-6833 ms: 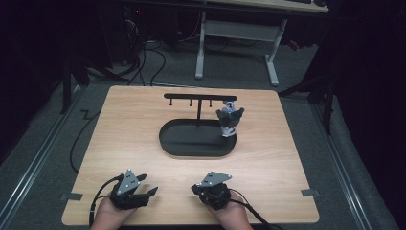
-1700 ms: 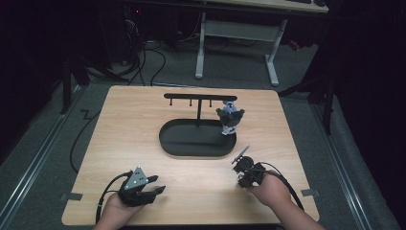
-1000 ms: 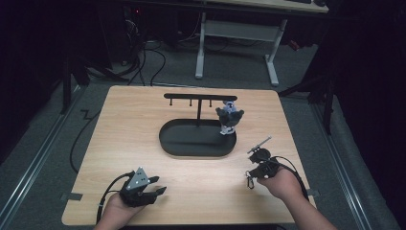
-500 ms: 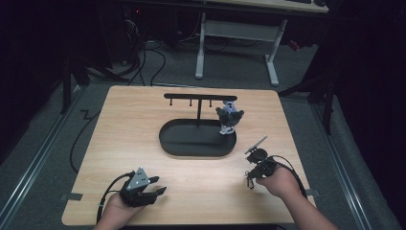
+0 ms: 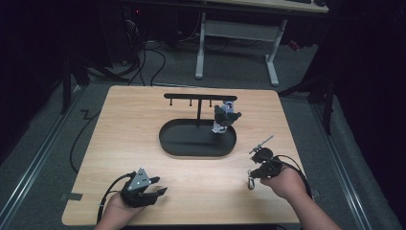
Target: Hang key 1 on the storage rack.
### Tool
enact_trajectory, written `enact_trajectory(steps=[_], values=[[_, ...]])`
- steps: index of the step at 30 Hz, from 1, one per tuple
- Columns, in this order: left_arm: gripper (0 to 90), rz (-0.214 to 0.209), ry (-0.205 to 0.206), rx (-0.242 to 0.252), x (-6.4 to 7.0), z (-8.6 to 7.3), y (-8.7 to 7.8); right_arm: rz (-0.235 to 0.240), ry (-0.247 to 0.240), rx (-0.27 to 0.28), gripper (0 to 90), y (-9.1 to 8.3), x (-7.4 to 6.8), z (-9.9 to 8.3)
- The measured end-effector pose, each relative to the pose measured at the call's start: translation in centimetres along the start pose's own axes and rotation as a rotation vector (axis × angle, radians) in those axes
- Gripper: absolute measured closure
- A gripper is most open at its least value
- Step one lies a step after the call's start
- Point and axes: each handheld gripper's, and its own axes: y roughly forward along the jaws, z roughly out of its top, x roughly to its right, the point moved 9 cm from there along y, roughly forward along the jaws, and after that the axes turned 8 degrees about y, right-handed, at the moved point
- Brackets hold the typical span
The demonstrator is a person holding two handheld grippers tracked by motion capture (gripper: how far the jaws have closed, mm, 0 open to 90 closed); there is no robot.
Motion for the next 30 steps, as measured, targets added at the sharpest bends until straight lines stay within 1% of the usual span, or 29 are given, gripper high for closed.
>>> enact_trajectory(steps=[2,5,6,9,13,14,18,19,25,27,28,29,30], values=[[50.9,0.000,0.000,-0.001,0.0,0.0,0.0,-0.004,-0.011,0.014,89.2,-0.3,0.1,0.1],[50.9,0.000,0.000,0.000,0.0,0.0,0.0,-0.009,-0.008,0.020,89.2,-0.9,0.2,0.1],[50.9,0.001,0.001,0.001,0.1,0.0,0.1,-0.007,0.004,0.022,89.3,-1.0,0.1,0.0],[50.9,0.001,0.001,0.001,0.1,0.0,0.1,-0.002,0.000,0.031,89.3,-1.5,0.1,0.2],[50.9,0.001,0.001,0.002,0.0,0.0,0.0,-0.010,-0.002,0.040,89.3,-2.0,0.1,0.5],[50.9,0.001,0.001,0.002,0.0,0.0,0.0,-0.016,-0.007,0.044,89.3,-2.1,0.2,0.7],[50.9,0.002,0.003,0.000,0.0,0.0,0.0,-0.015,-0.007,0.053,89.3,-2.6,0.1,1.3],[50.9,0.004,0.005,0.001,0.0,0.0,0.0,-0.024,-0.014,0.054,89.3,-2.9,0.1,1.6],[50.9,0.011,-0.002,0.009,-0.2,0.1,-0.2,-0.019,-0.016,0.064,89.3,-3.7,-0.2,2.4],[50.9,0.010,-0.002,0.010,-0.2,0.1,-0.2,-0.025,-0.019,0.068,89.3,-4.0,-0.4,2.7],[50.9,0.010,-0.002,0.010,-0.2,0.1,-0.2,-0.019,-0.020,0.072,89.3,-4.3,-0.5,3.1],[50.9,0.010,-0.002,0.010,-0.2,0.1,-0.2,-0.019,-0.020,0.072,89.3,-4.3,-0.5,3.1],[50.9,0.011,0.000,0.010,-0.1,0.1,-0.2,-0.019,-0.028,0.079,89.2,-4.6,-0.6,3.6]])
